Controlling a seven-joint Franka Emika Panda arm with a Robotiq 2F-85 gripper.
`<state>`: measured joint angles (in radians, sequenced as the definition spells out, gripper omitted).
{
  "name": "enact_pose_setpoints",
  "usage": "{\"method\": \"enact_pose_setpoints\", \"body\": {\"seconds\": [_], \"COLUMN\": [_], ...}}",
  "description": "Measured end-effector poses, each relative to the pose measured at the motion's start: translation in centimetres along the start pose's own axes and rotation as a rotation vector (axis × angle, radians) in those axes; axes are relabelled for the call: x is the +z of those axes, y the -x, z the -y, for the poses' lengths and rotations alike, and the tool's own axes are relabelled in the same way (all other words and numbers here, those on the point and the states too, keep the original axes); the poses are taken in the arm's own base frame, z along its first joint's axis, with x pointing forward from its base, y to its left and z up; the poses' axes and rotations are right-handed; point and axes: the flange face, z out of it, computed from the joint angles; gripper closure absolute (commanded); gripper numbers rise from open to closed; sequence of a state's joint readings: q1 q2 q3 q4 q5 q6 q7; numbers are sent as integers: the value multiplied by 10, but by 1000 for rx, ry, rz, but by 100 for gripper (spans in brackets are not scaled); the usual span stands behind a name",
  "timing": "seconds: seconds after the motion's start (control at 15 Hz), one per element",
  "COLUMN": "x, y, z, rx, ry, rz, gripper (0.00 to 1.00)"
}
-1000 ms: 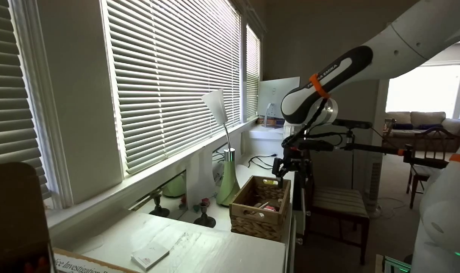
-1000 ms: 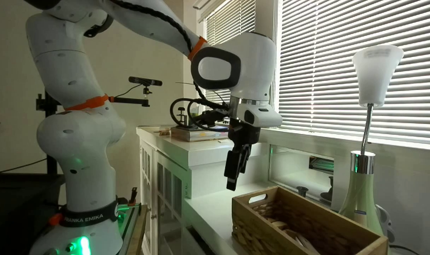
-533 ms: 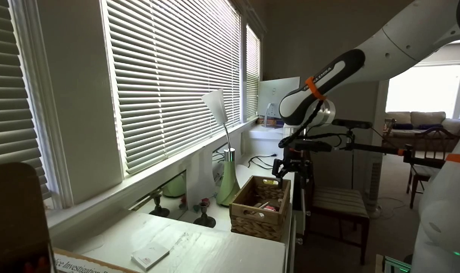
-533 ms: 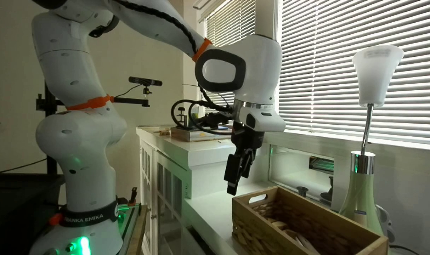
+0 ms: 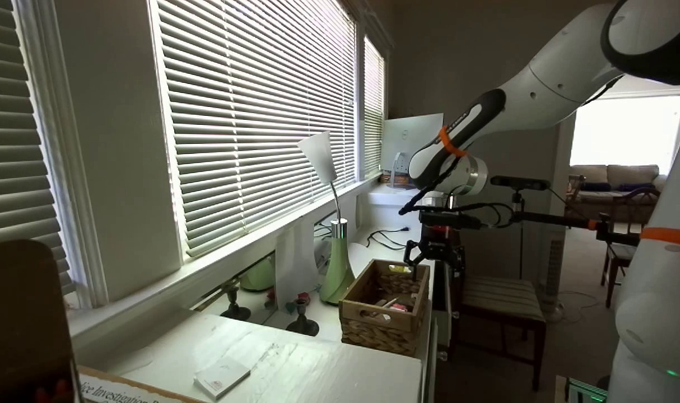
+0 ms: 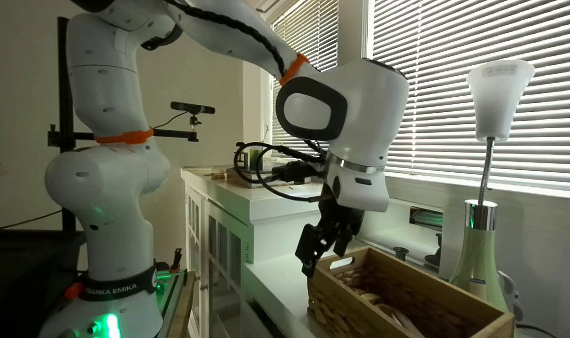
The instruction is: Pick up the basket and put it on top of the cabinet
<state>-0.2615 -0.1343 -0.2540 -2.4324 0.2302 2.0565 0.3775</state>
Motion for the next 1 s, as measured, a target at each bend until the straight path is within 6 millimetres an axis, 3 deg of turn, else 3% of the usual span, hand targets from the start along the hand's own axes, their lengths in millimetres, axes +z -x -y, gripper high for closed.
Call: {"method": "enact_pose_setpoints", "body": {"seconds": [0.53, 1.0], "x": [14, 44], "y": [-41, -60], "z": [20, 41], "rx": [301, 409], "ry": [-4, 42], "rz": [-116, -217], "gripper": [0, 0]}}
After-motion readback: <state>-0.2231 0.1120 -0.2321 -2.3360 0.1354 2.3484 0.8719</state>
